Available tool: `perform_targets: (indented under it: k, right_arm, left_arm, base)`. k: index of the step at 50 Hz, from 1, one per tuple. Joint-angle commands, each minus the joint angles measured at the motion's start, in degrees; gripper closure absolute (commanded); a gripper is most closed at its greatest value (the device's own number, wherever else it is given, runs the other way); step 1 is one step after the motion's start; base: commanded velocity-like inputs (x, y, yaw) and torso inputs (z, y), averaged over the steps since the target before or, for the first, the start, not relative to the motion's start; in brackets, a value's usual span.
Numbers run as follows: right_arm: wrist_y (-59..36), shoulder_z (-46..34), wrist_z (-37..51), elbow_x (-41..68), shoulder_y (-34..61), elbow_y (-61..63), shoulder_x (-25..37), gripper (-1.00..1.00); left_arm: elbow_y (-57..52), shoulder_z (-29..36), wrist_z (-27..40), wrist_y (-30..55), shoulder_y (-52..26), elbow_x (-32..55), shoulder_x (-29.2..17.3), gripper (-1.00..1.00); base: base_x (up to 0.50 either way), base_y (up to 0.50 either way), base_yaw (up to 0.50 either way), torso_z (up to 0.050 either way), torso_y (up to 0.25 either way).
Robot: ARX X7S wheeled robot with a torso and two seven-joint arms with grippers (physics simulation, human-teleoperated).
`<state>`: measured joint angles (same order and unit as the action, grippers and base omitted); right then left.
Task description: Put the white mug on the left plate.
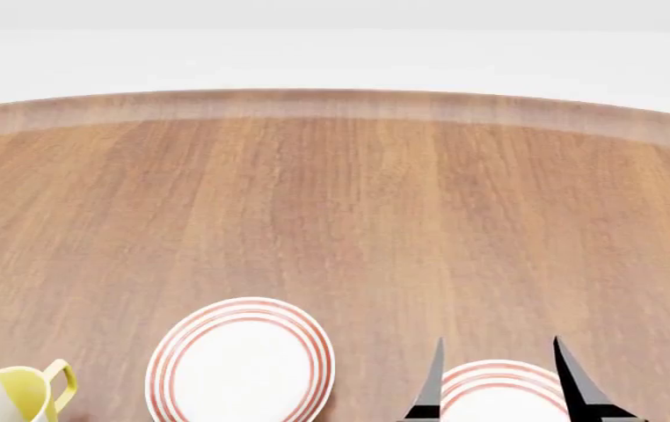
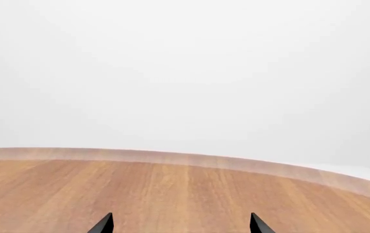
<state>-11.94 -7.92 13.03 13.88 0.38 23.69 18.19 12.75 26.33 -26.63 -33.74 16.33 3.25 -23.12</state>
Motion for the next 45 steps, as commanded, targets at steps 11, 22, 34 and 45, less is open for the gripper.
perform_targets:
  k: [11,22,34,45]
  right_arm:
    - [0.8,-0.7,0.2,0.1,0.4,-1.3,-0.1,-1.0]
    - [1.2,-0.7,0.3,0.3,0.3,-1.6,0.1,-1.0]
    - [1.3,-1.1,0.5,0.3,0.5,-1.8,0.1,-1.0]
    - [1.5,-1.2,0.7,0.5,0.5,-2.0,0.3,-1.0]
  left_arm:
    - [-9.4,-3.5,4.1,-7.1,10.1,2.0,-4.4,1.0]
    - [-13.1,-3.2,4.5,-8.7,12.9,0.5,-5.5,1.0]
    - [-11.7,-4.0,5.3,-11.1,13.8,2.2,-6.1,1.0]
    - [-12.2,-5.1,6.6,-13.4,15.4,2.7,-6.7,1.0]
  base:
    - [0.0,0.0,0.0,0.0,0.001]
    - [0.0,0.0,0.0,0.0,0.0]
    - [0.0,0.0,0.0,0.0,0.0]
    - [0.0,0.0,0.0,0.0,0.0]
